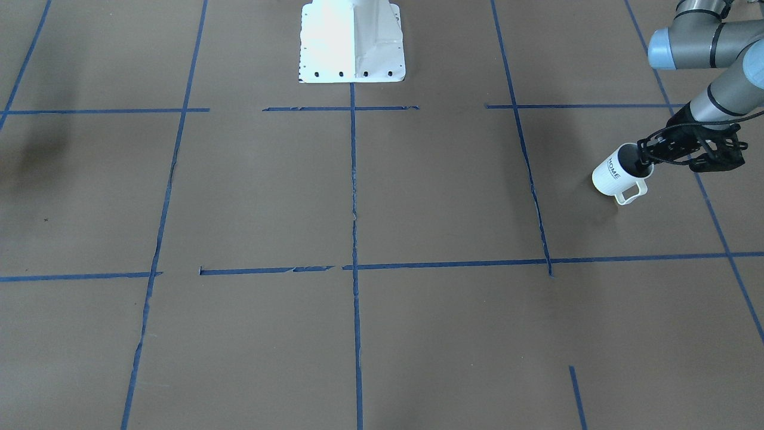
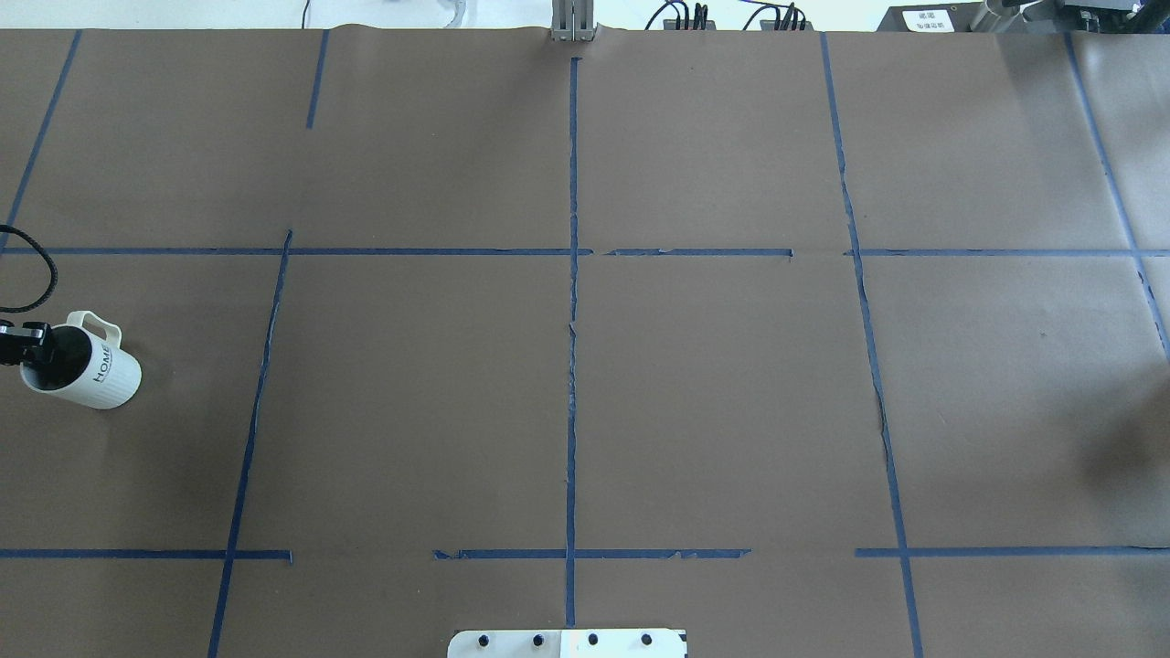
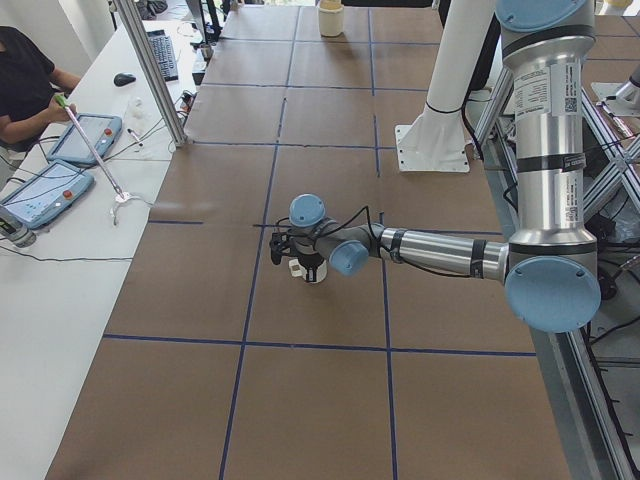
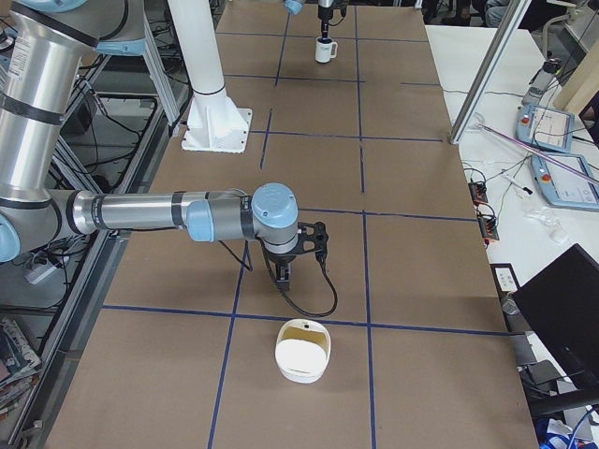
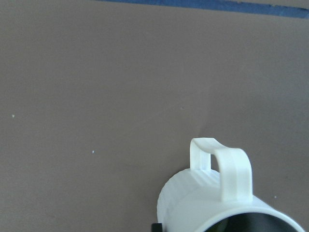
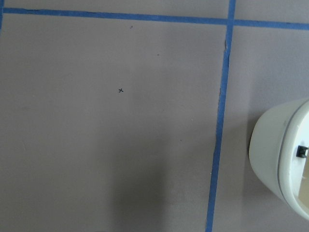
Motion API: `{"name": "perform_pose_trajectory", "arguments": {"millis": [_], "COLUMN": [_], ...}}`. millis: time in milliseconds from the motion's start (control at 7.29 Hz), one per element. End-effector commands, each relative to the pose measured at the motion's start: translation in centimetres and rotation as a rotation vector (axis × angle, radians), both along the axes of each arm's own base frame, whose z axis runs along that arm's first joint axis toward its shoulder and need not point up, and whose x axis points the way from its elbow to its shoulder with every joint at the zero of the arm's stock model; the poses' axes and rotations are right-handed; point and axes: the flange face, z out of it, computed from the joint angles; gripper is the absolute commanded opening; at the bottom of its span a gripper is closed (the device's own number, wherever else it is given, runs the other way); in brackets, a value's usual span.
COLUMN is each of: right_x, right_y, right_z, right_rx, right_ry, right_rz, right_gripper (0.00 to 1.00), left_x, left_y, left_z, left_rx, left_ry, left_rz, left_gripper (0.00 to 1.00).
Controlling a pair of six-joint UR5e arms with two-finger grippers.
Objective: Left arm hands cup to right arm to dump lemon
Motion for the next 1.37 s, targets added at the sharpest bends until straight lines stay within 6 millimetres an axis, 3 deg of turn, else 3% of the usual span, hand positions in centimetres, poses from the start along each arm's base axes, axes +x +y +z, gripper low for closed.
{"name": "perform_pose_trajectory", "arguments": {"millis": [0,137,275,412,549,686,824,961,1235], "right_x": [-1.4,-2.4,-3.9,-7.5,-11.0,-15.1,-19.2,-24.5,-32.5], "right_y": [-1.0,-1.8,-3.6,-5.8,-7.4,-9.5,-11.0,-11.3,-7.7], "right_z": [-2.0,-3.4,-5.8,-9.2,-12.5,-16.9,-21.0,-25.4,-31.1], "right_rx": [0.150,0.207,0.237,0.237,0.241,0.276,0.271,0.334,0.536], "right_ry": [-0.024,-0.040,-0.070,-0.120,-0.173,-0.203,-0.208,-0.228,-0.199], "right_rz": [-0.025,-0.033,-0.016,-0.009,0.004,0.027,0.108,0.158,0.260], "right_gripper": [1.00,1.00,1.00,1.00,1.00,1.00,1.00,1.00,1.00], "left_x": [2.5,4.4,7.6,9.7,11.5,14.8,18.4,20.5,25.0], "left_y": [-1.9,-1.0,-2.2,-4.0,-3.1,-2.0,-0.8,-1.7,-4.9], "left_z": [-6.1,-10.1,-15.8,-23.4,-28.8,-33.0,-36.7,-39.3,-43.5], "left_rx": [-0.041,-0.012,-0.005,-0.019,-0.025,-0.027,-0.085,-0.076,-0.218], "left_ry": [0.054,0.076,0.086,0.093,0.123,0.159,0.188,0.191,0.182], "left_rz": [-0.047,-0.012,0.023,0.017,0.014,0.039,0.018,-0.016,-0.100], "left_gripper": [0.00,0.00,0.00,0.00,0.00,0.00,0.00,0.00,0.00]}}
